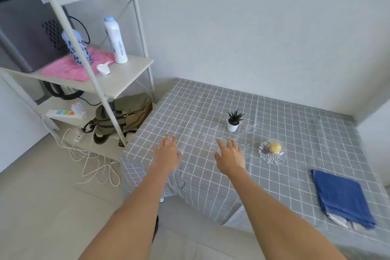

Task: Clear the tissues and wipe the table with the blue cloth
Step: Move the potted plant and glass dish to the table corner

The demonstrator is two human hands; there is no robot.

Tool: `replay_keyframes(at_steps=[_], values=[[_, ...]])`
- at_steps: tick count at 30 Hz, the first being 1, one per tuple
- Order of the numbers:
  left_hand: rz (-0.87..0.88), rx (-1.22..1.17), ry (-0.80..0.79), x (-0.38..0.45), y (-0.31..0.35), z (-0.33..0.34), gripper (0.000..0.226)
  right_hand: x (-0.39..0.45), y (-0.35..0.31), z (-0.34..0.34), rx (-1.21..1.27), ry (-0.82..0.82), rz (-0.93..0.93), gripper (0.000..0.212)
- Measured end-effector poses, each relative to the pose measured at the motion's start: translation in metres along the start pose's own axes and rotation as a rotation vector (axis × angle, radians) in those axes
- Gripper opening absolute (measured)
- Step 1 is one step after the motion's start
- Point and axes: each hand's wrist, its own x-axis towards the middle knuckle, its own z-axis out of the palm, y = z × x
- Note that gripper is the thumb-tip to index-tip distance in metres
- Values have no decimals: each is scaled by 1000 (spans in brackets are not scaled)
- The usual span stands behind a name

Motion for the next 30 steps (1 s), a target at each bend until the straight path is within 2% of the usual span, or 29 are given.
replay_keyframes(at_steps=[8, 14, 22, 30], values=[[114, 48, -52, 38, 110, 26, 66, -7, 122, -12, 11, 27, 162, 55], [161, 75, -90, 59, 154, 46, 64, -8, 184, -11, 40, 48, 270, 57], [181, 39, -142, 96, 167, 66, 67, 19, 214, 4, 118, 61, 359, 67], [171, -124, -135, 156, 159, 84, 76, 48, 215, 35, 355, 182, 446, 89]])
